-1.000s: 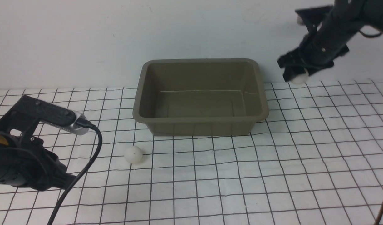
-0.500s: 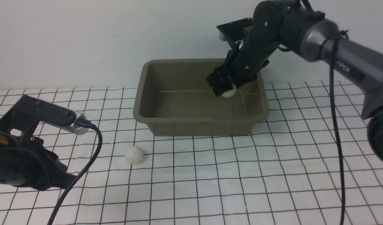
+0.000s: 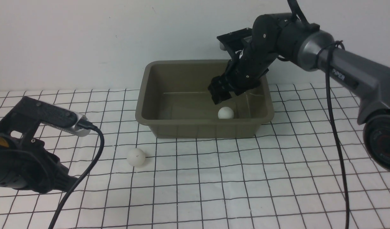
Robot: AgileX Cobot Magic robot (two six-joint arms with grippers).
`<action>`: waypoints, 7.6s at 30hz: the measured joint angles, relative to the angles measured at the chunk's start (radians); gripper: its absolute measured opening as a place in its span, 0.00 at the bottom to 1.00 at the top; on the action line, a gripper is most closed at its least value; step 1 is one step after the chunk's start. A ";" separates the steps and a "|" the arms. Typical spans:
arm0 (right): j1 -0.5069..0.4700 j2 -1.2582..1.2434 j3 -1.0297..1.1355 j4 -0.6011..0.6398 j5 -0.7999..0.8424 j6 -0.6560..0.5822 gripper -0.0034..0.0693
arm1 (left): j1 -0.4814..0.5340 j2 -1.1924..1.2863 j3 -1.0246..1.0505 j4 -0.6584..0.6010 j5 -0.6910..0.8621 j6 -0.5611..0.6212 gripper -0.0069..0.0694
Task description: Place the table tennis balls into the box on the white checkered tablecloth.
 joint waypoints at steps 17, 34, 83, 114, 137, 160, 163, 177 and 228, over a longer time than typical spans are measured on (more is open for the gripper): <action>-0.064 -0.492 -0.120 -0.012 0.190 0.006 0.78 | -0.002 0.374 -0.241 -0.367 -0.049 0.340 0.70; -0.065 -0.733 0.100 -0.076 0.212 0.029 0.78 | -0.035 0.737 -0.425 -0.410 0.024 0.361 0.90; -0.065 -0.739 0.105 -0.079 0.208 0.030 0.78 | -0.123 0.493 -0.431 -0.196 0.209 0.177 0.53; -0.065 -0.887 0.218 -0.133 0.212 0.016 0.78 | -0.192 0.996 -1.058 -0.420 0.066 0.462 0.79; -0.065 -1.824 0.976 -0.430 0.118 0.076 0.03 | -0.186 0.191 -0.840 -0.346 0.332 0.384 0.09; -0.065 -2.362 1.743 -0.417 -0.233 0.310 0.02 | -0.184 -0.837 0.377 -0.473 -0.264 0.399 0.09; -0.065 -2.362 1.743 -0.427 -0.247 0.312 0.02 | -0.184 -0.888 0.385 -0.481 -0.264 0.399 0.09; -0.065 -2.362 1.743 -0.430 -0.245 0.314 0.02 | -0.159 -0.936 0.388 -0.443 -0.268 0.434 0.09; -0.065 -2.362 1.744 -0.434 -0.227 0.313 0.02 | -0.020 -1.190 0.707 0.250 -0.371 -0.436 0.09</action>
